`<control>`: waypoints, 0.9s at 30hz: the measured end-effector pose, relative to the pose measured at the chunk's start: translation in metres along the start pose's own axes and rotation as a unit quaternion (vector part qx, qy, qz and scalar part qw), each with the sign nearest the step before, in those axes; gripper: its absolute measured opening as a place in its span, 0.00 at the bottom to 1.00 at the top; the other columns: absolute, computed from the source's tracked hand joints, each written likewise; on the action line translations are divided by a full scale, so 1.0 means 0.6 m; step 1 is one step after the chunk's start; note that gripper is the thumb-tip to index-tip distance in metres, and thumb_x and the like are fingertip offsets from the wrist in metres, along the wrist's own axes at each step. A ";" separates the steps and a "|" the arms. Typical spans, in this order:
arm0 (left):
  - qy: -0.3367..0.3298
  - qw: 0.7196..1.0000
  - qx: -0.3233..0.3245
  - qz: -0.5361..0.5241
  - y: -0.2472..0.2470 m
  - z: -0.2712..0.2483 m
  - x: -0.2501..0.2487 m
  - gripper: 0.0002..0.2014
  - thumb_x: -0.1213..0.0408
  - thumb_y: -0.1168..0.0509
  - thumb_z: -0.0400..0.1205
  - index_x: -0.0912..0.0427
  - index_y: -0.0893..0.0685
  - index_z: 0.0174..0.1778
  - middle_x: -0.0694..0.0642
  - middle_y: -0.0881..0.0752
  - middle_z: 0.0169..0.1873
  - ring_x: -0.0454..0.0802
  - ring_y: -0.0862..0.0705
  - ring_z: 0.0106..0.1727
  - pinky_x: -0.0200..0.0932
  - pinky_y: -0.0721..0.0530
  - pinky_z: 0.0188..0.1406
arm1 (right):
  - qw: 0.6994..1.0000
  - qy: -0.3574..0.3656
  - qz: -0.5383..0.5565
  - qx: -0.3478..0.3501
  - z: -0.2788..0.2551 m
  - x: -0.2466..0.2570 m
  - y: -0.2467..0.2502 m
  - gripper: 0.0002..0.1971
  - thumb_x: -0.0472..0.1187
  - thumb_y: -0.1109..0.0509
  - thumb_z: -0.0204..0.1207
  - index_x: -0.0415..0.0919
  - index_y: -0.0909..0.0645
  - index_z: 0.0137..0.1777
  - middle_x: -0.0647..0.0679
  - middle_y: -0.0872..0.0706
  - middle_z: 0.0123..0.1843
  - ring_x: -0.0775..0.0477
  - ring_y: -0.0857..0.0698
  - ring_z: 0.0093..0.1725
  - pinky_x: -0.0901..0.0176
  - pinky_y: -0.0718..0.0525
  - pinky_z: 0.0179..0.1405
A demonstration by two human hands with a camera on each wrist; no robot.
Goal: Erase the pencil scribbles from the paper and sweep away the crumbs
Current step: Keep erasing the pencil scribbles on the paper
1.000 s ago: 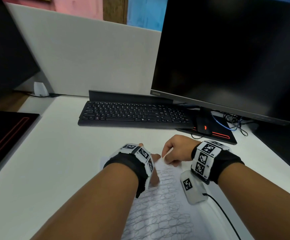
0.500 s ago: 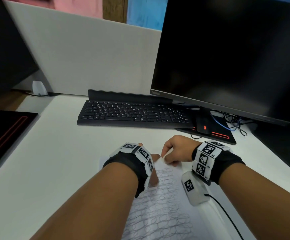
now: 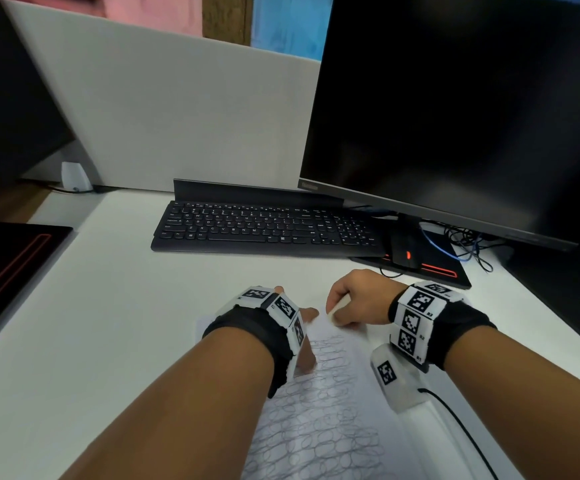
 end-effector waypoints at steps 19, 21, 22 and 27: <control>0.110 0.976 -0.186 -0.020 0.021 -0.165 0.163 0.14 0.46 0.48 0.88 0.51 0.26 0.46 0.50 0.17 0.58 0.51 0.20 0.59 0.46 0.27 0.55 | 0.998 -0.011 0.009 -0.064 -0.039 0.025 0.036 0.16 0.60 0.40 0.84 0.48 0.27 0.44 0.48 0.14 0.36 0.52 0.16 0.29 0.55 0.15 0.43; 0.120 0.978 -0.156 -0.074 -0.002 -0.172 0.196 0.12 0.45 0.42 0.85 0.47 0.23 0.55 0.48 0.21 0.63 0.49 0.21 0.60 0.45 0.25 0.58 | 0.980 0.007 0.180 -0.084 -0.038 0.061 0.035 0.16 0.57 0.41 0.86 0.44 0.26 0.46 0.45 0.14 0.38 0.50 0.16 0.30 0.53 0.13 0.42; 0.116 0.978 -0.134 -0.106 -0.014 -0.173 0.201 0.18 0.41 0.38 0.82 0.42 0.25 0.65 0.46 0.25 0.68 0.48 0.22 0.64 0.46 0.24 0.63 | 0.953 0.007 0.291 -0.082 -0.038 0.085 0.026 0.16 0.55 0.42 0.87 0.42 0.25 0.51 0.44 0.15 0.38 0.49 0.15 0.31 0.54 0.13 0.41; 0.129 0.986 -0.067 -0.078 -0.056 -0.157 0.175 0.51 0.26 0.35 0.68 0.31 0.55 0.83 0.47 0.46 0.82 0.53 0.44 0.82 0.60 0.36 0.77 | 0.756 -0.045 0.653 0.024 -0.022 0.200 -0.071 0.23 0.55 0.47 0.89 0.40 0.33 0.75 0.35 0.11 0.45 0.40 0.11 0.42 0.52 0.11 0.47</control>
Point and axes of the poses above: each hand's wrist, its own z-axis towards the middle knuckle, its own y-axis out of the back of the hand, x = y × z, the point moved 2 cm from there along z, towards the middle knuckle
